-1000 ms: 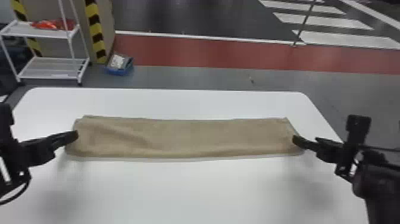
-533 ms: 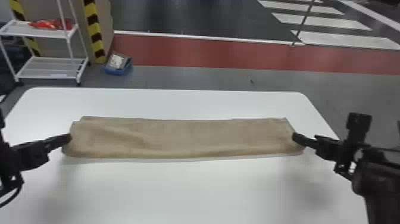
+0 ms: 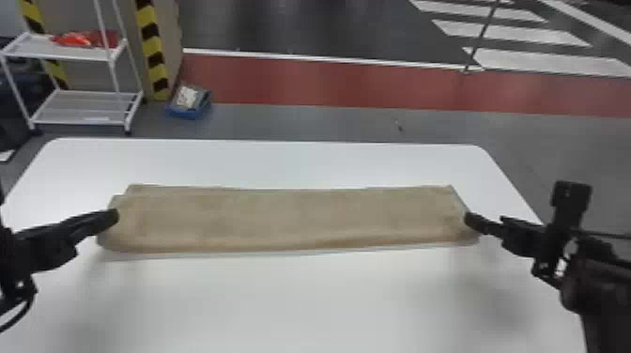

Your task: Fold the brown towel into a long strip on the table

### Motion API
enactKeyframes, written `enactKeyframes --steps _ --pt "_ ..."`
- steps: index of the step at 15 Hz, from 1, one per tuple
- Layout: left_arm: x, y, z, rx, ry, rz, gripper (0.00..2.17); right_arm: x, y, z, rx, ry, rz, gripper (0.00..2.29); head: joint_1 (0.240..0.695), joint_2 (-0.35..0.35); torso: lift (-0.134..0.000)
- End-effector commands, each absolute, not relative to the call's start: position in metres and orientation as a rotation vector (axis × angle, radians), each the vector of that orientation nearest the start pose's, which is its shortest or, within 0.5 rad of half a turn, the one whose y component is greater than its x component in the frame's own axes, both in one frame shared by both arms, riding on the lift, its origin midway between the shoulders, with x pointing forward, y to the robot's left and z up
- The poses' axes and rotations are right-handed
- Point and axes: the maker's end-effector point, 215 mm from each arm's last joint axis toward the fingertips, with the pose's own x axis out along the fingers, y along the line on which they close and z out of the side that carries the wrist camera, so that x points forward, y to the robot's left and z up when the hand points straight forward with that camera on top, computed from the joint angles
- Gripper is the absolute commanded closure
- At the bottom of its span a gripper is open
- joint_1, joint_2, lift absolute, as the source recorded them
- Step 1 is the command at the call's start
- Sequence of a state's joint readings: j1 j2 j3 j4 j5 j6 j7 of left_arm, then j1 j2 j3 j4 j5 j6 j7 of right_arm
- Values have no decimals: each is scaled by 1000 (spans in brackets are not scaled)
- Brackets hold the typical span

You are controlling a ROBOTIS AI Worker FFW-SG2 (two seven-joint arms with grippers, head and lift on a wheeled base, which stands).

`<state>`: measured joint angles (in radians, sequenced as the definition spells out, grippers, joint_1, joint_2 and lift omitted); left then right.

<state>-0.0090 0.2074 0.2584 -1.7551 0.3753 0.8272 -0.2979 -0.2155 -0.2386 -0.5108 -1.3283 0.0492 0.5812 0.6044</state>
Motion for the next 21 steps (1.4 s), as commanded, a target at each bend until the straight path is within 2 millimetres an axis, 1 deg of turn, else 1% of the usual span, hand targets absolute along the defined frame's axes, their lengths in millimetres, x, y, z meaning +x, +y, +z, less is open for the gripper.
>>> enactKeyframes --steps 1,3,5,6,8,10,11,12,14,16,17,20,21 --pt "556 317 -421 -277 525 -167 49 561 -487 -448 165 517 13 87 695 -167 -123" --pt "573 317 -416 -250 482 -166 66 560 -487 -448 164 516 12 87 695 -168 -123" --pt "587 316 -423 -228 501 -165 134 563 -484 -443 156 508 20 87 695 -164 -123" --pt "591 315 -425 -220 502 -166 194 565 -482 -441 150 507 22 87 695 -163 -123" --pt "592 308 -428 -222 506 -176 279 576 -479 -432 142 503 23 90 695 -159 -123" --pt "594 306 -426 -220 498 -181 279 594 -470 -417 129 493 31 100 695 -158 -123" --pt "594 305 -426 -223 497 -186 323 597 -467 -417 121 501 32 188 695 -157 -123" --pt "593 307 -425 -226 494 -187 353 598 -465 -423 122 518 31 221 695 -153 -123" --pt "593 309 -424 -228 493 -194 353 599 -459 -430 117 536 36 319 695 -148 -123" --pt "592 310 -424 -227 493 -197 356 599 -459 -436 103 550 23 319 695 -140 -123" --pt "592 307 -423 -233 491 -209 353 599 -459 -439 97 558 21 319 695 -139 -123" --pt "594 309 -433 -203 515 -199 353 599 -456 -441 92 564 23 319 695 -139 -123" --pt "596 310 -433 -202 512 -198 353 599 -456 -441 91 562 23 319 695 -138 -123"
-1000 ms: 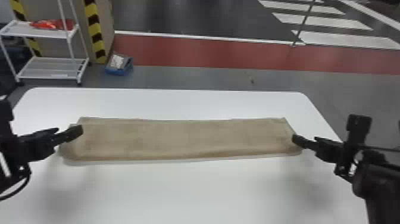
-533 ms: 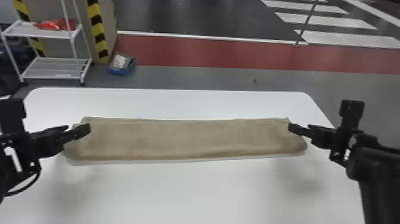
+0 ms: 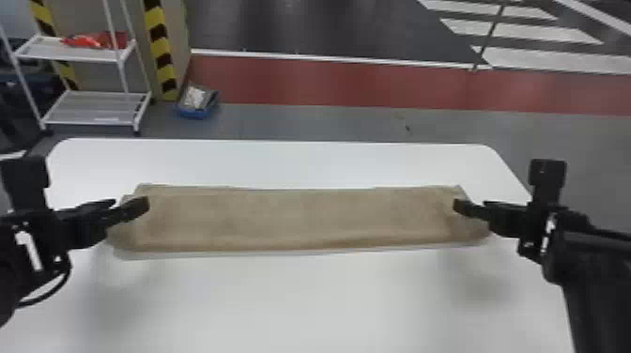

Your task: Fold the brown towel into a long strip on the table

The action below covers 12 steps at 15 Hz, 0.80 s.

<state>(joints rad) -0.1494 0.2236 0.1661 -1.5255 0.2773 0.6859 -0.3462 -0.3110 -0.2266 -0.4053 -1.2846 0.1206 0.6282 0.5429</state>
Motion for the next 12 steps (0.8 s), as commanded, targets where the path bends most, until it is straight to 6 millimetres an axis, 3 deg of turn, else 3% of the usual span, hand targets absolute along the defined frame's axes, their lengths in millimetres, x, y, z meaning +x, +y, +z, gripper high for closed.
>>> enactKeyframes --steps 1,3,6,7,9,10,12 --pt "595 312 -436 -191 518 -192 353 598 -457 -442 92 562 22 319 695 -135 -123" --pt "595 314 -438 -186 523 -190 356 598 -457 -442 94 564 20 319 695 -132 -123" --pt "593 313 -442 -178 532 -187 711 598 -459 -441 92 561 18 319 695 -131 -123" --pt "592 313 -442 -179 537 -188 954 598 -459 -441 92 561 18 319 695 -131 -123" --pt "590 311 -443 -189 545 -192 1031 596 -462 -442 97 560 13 319 695 -133 -123" --pt "590 311 -443 -193 545 -192 1234 595 -463 -443 101 560 11 319 695 -134 -123" --pt "586 313 -445 -204 544 -183 1258 593 -465 -443 105 559 9 319 695 -137 -123"
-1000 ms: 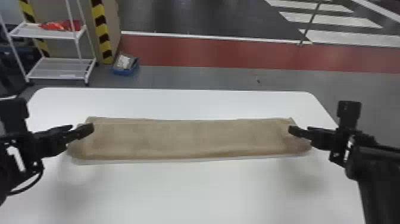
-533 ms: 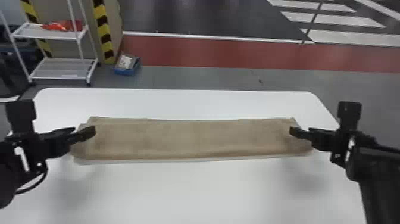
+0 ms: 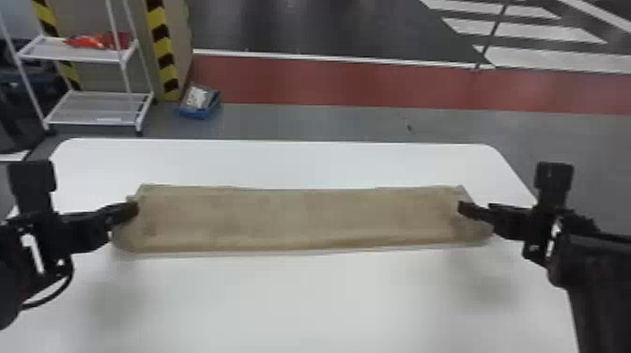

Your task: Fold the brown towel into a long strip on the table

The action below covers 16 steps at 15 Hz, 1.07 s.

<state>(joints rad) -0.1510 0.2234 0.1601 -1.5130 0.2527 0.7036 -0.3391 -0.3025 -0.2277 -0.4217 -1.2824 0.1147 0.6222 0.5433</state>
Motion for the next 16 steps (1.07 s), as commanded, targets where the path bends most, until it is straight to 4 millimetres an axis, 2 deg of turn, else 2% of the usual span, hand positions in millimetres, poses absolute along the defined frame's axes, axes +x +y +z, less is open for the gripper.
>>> enactKeyframes --steps 1,5,6,7,9,10,12,14,16 --pt "586 313 -440 -198 530 -182 1258 592 -465 -445 106 562 9 319 695 -138 -123" --pt "582 318 -422 -206 470 -173 1264 589 -465 -447 112 559 11 319 695 -139 -123" --pt "581 318 -414 -219 442 -177 1352 589 -466 -448 114 560 10 319 695 -138 -123" --pt "582 317 -399 -231 401 -185 1352 588 -468 -448 112 559 8 319 695 -138 -123" --pt "585 318 -390 -223 370 -185 1352 587 -468 -448 112 558 8 319 695 -138 -123" --pt "594 317 -371 -207 297 -189 1352 587 -468 -448 111 557 10 319 695 -139 -123" --pt "601 313 -374 -215 277 -198 1352 585 -470 -449 113 556 7 319 695 -140 -123" --pt "619 307 -393 -188 291 -194 1352 584 -471 -450 113 557 6 319 695 -142 -123" --pt "629 304 -404 -126 282 -177 1352 584 -472 -449 112 556 4 319 695 -145 -123"
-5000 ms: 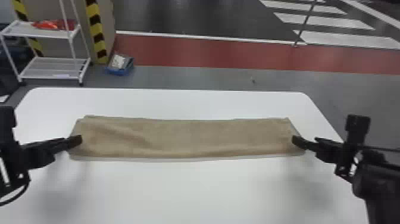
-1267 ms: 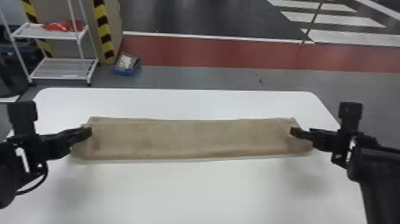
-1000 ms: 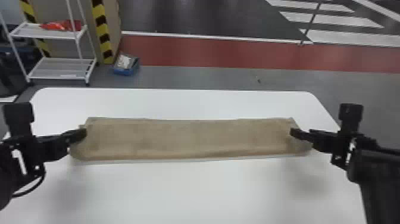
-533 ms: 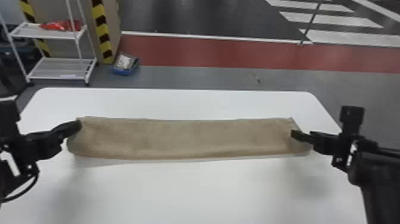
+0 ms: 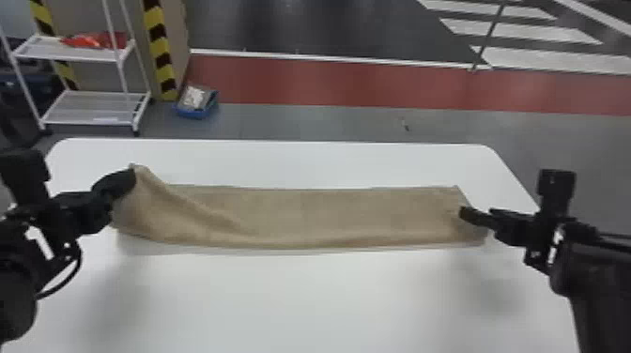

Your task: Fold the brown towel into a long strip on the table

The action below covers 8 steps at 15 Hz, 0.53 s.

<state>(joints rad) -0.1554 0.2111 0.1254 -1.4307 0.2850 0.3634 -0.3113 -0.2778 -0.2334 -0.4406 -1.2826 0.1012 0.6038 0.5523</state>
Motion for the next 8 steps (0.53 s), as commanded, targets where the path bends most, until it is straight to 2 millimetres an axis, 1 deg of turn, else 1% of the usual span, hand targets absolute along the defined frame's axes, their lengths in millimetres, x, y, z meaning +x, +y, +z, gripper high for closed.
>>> enactKeyframes --steps 1,2,3,4,5,6,8 --pt "631 301 -407 -106 282 -176 1352 583 -473 -449 115 557 4 319 695 -146 -123" --pt "631 303 -413 -73 293 -164 1352 584 -475 -448 115 555 2 319 695 -146 -123" --pt "633 308 -407 -42 271 -139 1352 584 -475 -447 115 556 1 319 695 -148 -123" --pt "632 316 -388 -35 190 -124 1352 586 -476 -444 114 553 0 319 695 -149 -123" --pt "624 331 -384 -66 165 -104 1352 588 -476 -442 115 549 1 319 695 -148 -123" --pt "619 334 -380 -96 155 -110 1352 588 -477 -441 114 546 -2 319 695 -145 -123" --pt "606 342 -382 -109 161 -110 1352 589 -478 -440 113 548 -4 319 695 -133 -123"
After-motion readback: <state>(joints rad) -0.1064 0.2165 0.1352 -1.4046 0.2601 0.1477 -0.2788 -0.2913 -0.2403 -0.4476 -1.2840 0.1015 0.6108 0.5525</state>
